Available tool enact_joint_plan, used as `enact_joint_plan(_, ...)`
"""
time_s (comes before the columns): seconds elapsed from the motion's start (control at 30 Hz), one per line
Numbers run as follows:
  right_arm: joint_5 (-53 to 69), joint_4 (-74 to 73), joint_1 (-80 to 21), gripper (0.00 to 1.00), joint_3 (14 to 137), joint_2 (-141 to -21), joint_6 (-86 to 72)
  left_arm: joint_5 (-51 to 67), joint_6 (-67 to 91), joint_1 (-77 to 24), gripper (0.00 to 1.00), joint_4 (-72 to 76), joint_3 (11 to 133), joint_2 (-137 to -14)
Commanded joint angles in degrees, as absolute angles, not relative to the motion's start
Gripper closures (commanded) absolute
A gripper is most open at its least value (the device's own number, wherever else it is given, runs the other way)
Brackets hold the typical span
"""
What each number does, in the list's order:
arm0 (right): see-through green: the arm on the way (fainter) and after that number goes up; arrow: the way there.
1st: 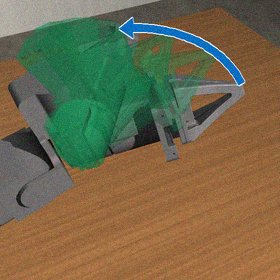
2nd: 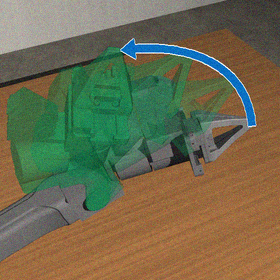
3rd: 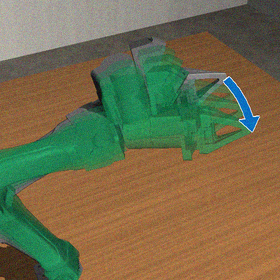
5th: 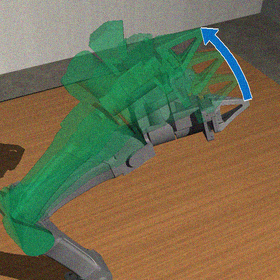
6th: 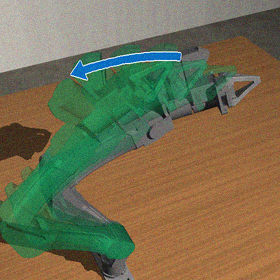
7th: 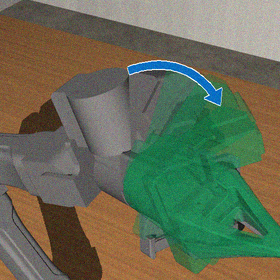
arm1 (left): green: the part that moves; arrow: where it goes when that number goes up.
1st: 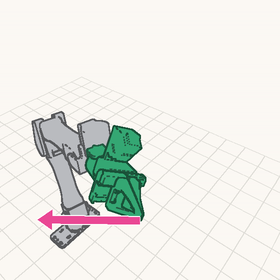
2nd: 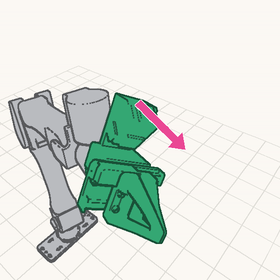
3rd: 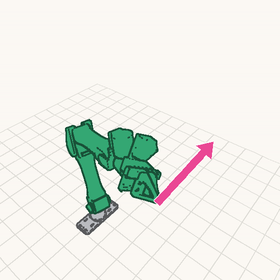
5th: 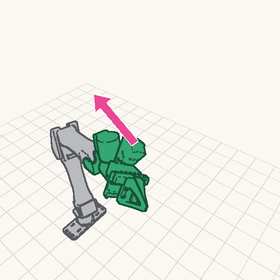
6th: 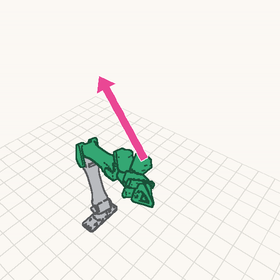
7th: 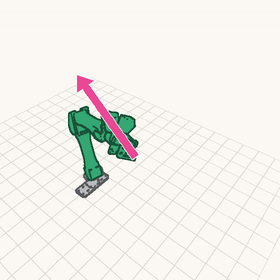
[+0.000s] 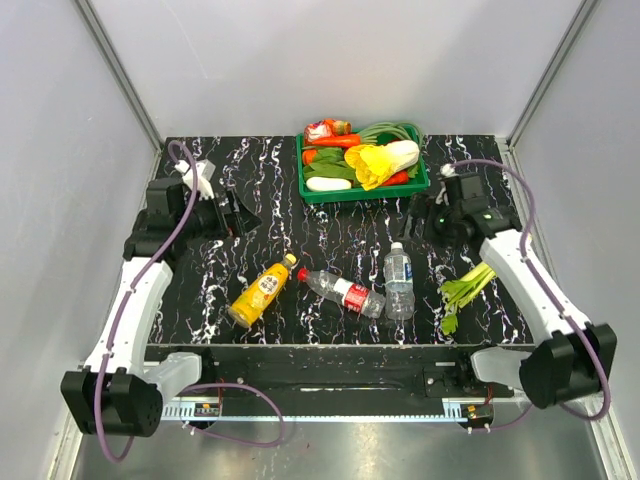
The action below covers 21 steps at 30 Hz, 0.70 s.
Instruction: Unscrew the bottle caps
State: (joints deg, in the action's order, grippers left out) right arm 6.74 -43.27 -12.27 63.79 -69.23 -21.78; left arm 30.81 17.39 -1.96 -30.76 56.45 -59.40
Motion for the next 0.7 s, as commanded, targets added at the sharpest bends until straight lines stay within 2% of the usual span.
enact_joint_plan(0.0, 3.3, -47.6, -17.5, 0.0, 65.5, -75.1, -21.8, 28.9, 16.9, -4.4, 0.01, -31.6, 62.9, -62.6)
enact_joint_plan(0.27, 3.9, -41.9, -19.6, 0.0, 61.9, -85.4, -23.5, 13.6, 15.6, -16.5, 0.01, -38.0, 70.0, -68.5)
enact_joint_plan(0.37, 4.7, -39.7, -20.3, 0.02, 61.7, -89.8, -23.6, 11.1, 16.5, -18.7, 0.01, -38.6, 70.7, -70.1)
enact_joint_plan(0.6, 2.8, -38.1, -22.2, 0.16, 62.6, -97.6, -23.3, 8.4, 18.0, -21.4, 0.01, -38.8, 70.7, -73.7)
enact_joint_plan(0.67, 2.3, -38.1, -22.3, 0.27, 62.7, -98.3, -23.1, 7.7, 18.2, -22.2, 0.01, -38.7, 70.8, -74.3)
